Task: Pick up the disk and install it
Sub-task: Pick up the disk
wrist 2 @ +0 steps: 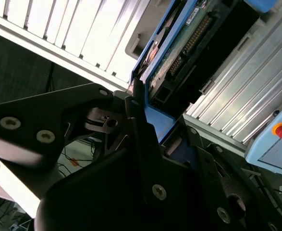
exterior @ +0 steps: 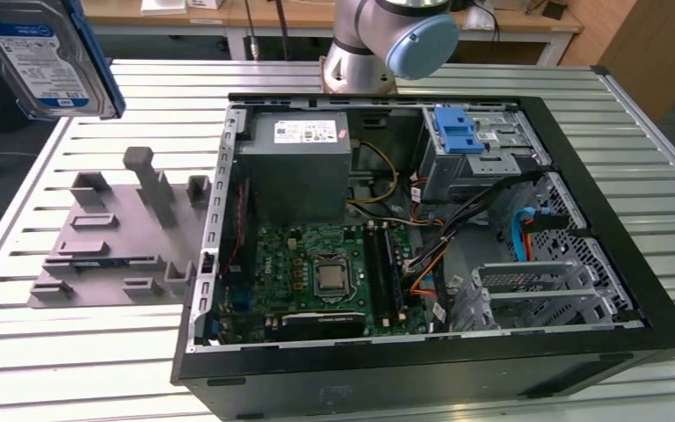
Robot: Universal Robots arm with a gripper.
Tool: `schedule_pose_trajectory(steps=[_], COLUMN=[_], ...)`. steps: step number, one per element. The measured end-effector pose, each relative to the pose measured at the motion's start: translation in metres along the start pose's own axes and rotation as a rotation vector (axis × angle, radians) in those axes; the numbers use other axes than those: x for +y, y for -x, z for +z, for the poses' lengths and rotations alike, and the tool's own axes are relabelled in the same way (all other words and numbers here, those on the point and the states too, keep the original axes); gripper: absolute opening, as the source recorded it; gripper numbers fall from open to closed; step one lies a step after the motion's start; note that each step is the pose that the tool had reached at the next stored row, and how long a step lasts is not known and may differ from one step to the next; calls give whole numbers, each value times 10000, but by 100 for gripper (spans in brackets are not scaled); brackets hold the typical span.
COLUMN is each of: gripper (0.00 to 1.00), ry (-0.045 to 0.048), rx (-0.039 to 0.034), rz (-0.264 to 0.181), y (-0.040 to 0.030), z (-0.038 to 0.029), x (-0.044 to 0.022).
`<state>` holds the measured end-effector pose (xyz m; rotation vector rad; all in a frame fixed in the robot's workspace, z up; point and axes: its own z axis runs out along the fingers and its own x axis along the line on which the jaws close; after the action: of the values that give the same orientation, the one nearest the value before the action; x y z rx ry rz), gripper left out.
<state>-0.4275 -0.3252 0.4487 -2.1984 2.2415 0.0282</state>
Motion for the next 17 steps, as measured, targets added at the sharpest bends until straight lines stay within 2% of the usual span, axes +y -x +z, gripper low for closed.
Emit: schedule_pose_trajectory(steps=[17], gripper=[36], ry=[0], rx=[-4], rz=[0], y=[2], z=[-121], x=[1])
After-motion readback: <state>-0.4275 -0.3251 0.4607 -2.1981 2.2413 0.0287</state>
